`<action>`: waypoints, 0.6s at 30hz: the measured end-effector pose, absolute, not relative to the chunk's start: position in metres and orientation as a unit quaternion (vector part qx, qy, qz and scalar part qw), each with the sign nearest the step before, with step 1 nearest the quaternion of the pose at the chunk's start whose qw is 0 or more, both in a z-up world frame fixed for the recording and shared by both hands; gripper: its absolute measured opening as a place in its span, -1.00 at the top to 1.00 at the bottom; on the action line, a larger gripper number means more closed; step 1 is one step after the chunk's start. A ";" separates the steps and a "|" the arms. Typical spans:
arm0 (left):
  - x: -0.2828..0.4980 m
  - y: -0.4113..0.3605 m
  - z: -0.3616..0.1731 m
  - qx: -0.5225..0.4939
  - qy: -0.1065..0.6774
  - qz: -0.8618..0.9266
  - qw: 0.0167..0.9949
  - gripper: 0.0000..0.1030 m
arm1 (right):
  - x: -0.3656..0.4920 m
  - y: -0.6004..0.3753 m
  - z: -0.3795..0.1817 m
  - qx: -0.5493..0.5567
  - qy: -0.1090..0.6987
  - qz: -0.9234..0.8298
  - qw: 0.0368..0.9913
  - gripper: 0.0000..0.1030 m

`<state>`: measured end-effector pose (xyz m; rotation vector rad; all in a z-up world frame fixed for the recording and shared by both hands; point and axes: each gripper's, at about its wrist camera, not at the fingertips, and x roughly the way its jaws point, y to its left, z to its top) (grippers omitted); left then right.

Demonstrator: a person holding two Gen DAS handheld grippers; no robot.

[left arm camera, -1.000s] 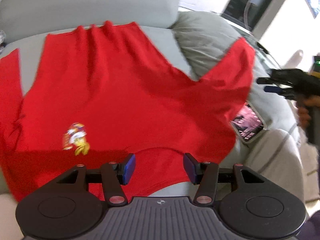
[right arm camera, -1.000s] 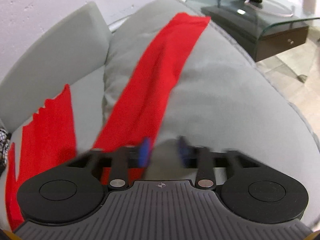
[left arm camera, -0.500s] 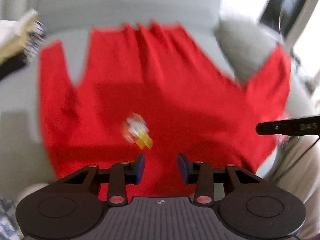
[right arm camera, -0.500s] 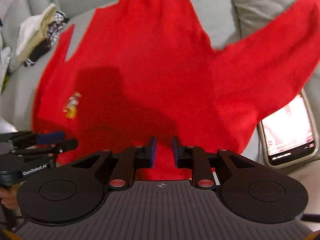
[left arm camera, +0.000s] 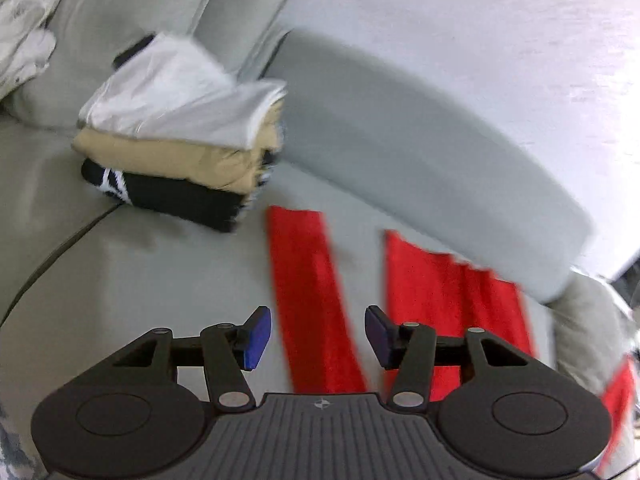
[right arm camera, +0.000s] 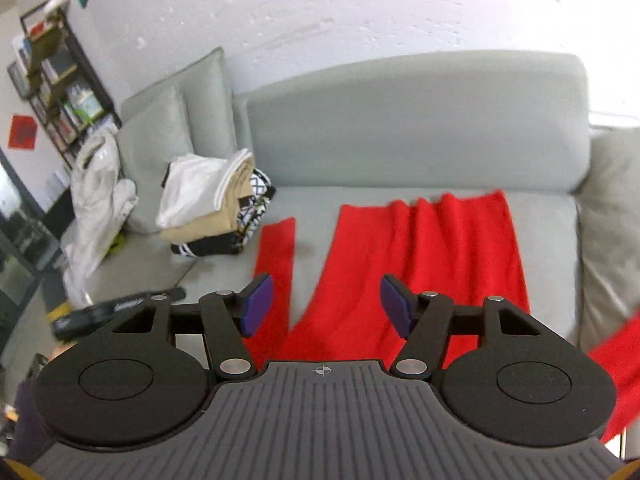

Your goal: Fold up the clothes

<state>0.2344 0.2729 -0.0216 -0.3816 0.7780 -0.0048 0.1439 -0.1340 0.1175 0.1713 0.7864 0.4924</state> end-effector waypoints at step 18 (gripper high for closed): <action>0.417 0.289 -0.148 -0.169 0.378 0.018 0.910 0.09 | 0.223 -0.138 0.016 0.129 0.425 0.140 0.885 -0.27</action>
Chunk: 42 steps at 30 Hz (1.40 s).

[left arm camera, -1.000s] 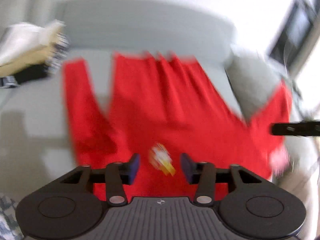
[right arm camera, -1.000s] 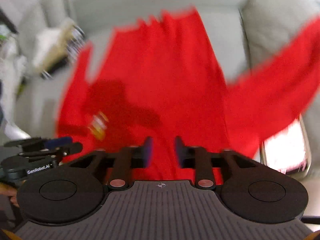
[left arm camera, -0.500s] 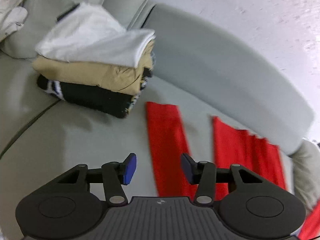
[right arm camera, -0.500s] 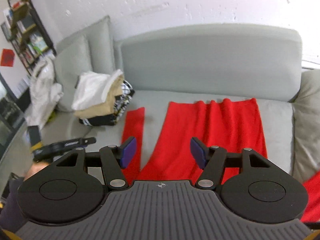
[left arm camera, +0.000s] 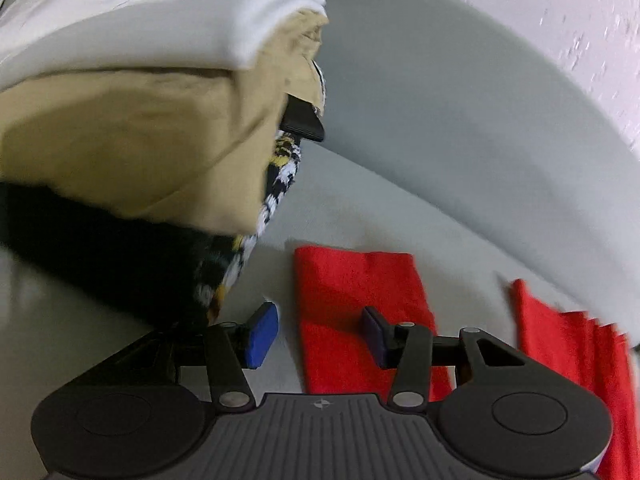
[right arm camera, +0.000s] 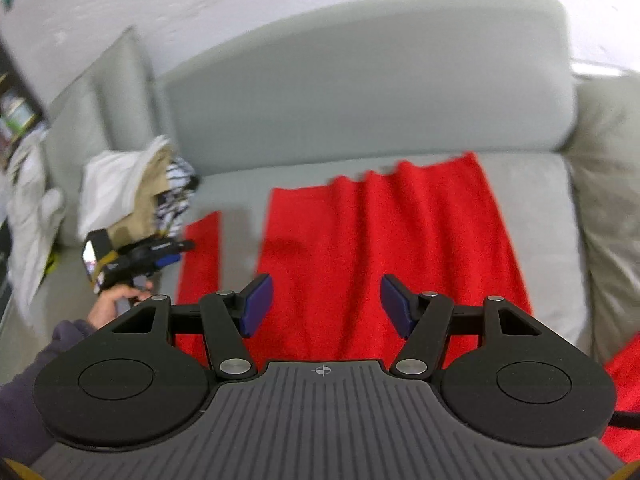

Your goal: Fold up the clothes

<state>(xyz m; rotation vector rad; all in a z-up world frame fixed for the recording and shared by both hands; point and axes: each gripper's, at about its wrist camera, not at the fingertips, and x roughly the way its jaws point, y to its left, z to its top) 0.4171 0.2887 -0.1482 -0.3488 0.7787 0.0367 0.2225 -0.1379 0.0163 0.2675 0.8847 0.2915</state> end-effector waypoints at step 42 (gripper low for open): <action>0.198 0.423 -0.065 -0.213 0.373 0.175 0.886 0.33 | 0.161 -0.118 0.078 0.162 0.389 0.214 0.881 -0.31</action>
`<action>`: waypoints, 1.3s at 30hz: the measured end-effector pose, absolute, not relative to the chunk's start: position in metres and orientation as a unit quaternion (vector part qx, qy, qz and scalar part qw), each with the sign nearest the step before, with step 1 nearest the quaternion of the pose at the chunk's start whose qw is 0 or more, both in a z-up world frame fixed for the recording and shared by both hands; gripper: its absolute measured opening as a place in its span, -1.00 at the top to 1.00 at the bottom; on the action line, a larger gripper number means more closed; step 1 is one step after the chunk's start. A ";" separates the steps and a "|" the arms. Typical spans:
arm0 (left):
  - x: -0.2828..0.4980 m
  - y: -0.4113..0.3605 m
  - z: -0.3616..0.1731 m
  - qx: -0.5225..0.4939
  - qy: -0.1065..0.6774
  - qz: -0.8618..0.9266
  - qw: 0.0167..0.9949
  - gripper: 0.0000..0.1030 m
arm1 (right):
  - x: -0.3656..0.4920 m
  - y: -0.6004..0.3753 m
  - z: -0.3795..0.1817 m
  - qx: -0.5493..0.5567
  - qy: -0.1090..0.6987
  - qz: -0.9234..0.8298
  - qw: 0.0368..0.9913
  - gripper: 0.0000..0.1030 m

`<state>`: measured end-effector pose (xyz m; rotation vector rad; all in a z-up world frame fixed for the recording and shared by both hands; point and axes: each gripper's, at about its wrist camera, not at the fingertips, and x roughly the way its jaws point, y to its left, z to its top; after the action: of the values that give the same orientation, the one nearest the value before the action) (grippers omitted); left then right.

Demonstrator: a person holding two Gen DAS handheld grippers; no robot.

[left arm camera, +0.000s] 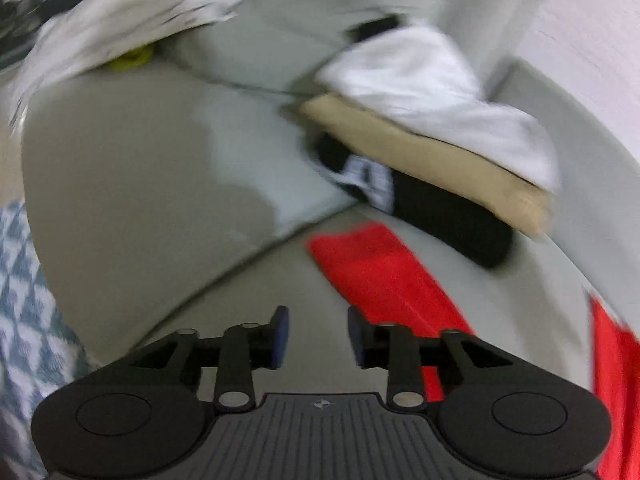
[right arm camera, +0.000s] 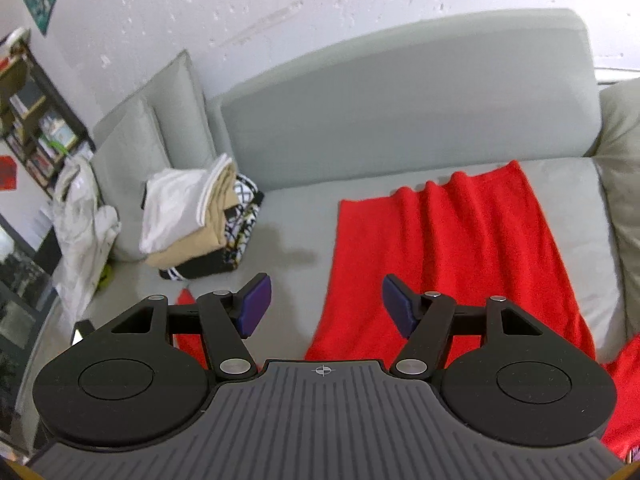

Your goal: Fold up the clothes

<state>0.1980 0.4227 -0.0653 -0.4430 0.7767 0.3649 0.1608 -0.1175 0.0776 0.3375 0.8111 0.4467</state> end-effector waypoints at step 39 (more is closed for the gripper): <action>0.085 0.251 -0.086 -0.301 0.416 0.116 0.850 0.23 | 0.017 -0.299 0.054 0.289 0.392 0.149 0.860 -0.42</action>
<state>0.0846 0.2509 -0.0858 -0.6330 0.8759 0.2443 0.0171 -0.2994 0.0539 0.6072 0.8234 0.3118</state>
